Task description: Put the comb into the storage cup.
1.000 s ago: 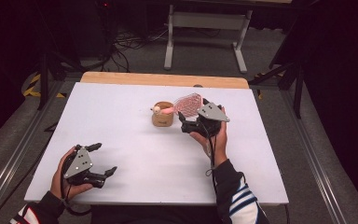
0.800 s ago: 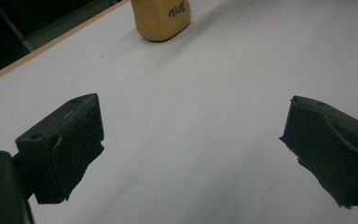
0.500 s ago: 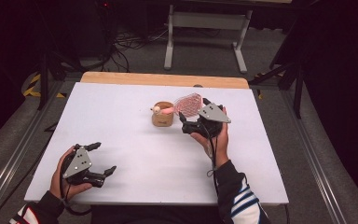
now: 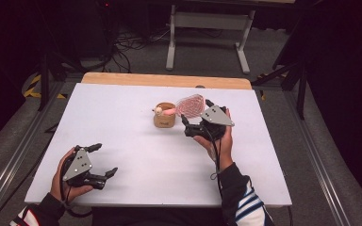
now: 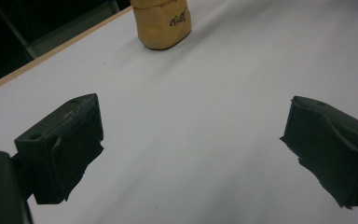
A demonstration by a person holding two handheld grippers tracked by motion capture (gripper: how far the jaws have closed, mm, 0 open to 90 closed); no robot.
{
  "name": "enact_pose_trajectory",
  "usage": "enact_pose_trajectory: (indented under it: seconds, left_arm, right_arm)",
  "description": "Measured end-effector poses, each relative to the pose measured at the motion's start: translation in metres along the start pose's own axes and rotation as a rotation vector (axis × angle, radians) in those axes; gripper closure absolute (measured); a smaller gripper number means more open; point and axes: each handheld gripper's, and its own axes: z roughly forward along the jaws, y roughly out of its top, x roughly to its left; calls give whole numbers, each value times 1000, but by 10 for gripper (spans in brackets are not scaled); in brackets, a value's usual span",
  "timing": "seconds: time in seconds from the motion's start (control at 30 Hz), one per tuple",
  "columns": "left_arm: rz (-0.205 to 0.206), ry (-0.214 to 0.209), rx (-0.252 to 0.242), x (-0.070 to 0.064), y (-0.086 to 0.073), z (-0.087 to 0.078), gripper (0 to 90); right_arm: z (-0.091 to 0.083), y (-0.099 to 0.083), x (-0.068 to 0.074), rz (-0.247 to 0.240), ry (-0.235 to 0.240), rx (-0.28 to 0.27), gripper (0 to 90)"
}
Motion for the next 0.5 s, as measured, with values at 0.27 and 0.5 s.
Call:
enact_pose_trajectory:
  seconds: [0.27, 0.5]
  left_arm:
    - [2, -1, 3, 0, 0, 0, 58]
    - [3, -1, 2, 0, 0, 0, 58]
  right_arm:
    - [-5, 1, 0, -20, 7, 1, 48]
    - [-10, 1, 0, -32, 10, 7, 52]
